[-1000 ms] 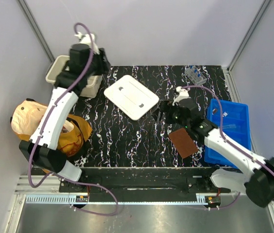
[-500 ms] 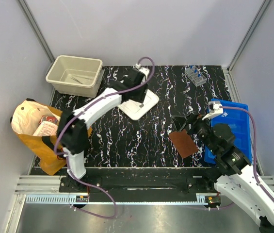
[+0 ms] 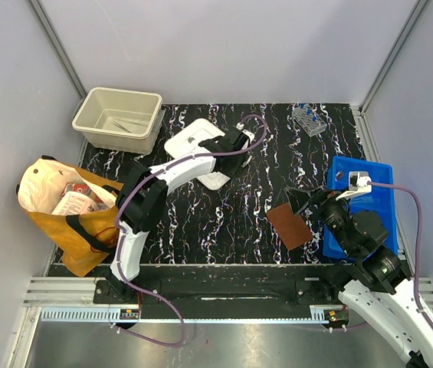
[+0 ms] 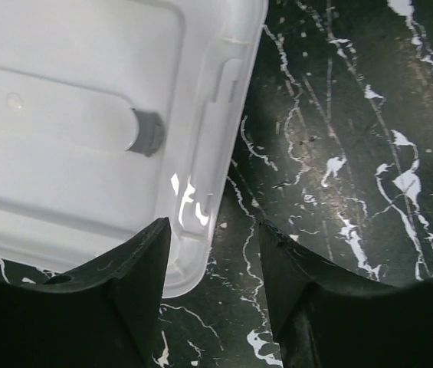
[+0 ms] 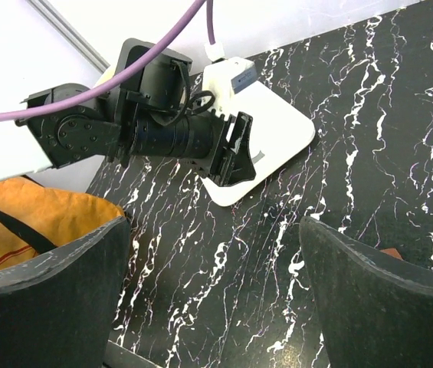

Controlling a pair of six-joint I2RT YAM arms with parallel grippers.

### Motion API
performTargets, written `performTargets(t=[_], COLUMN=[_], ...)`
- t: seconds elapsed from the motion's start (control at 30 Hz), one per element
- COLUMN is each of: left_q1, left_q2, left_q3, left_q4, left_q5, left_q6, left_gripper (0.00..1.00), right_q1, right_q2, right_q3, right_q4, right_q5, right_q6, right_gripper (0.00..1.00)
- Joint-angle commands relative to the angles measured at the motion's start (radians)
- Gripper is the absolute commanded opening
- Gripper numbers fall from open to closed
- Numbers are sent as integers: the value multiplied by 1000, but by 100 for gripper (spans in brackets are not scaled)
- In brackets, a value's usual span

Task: Organize the chemistry lab equipment

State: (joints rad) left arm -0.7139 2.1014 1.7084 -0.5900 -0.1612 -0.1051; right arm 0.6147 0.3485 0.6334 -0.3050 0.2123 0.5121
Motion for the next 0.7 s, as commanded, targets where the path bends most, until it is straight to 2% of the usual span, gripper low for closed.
performTargets(t=[0.0,0.67], left_q1=[-30,-39], left_q2=[14,129], left_q3=[25,50], left_q4=[76,71], left_q5=[-27,-136], left_q6=[42,50], left_gripper=[53,44], right_q1=[3,5], right_q2=[-22,-31], right_q3=[0,9], right_q4=[-9,-19], right_q5=[44,59], right_q6=[-17,-37], right_gripper=[95,95])
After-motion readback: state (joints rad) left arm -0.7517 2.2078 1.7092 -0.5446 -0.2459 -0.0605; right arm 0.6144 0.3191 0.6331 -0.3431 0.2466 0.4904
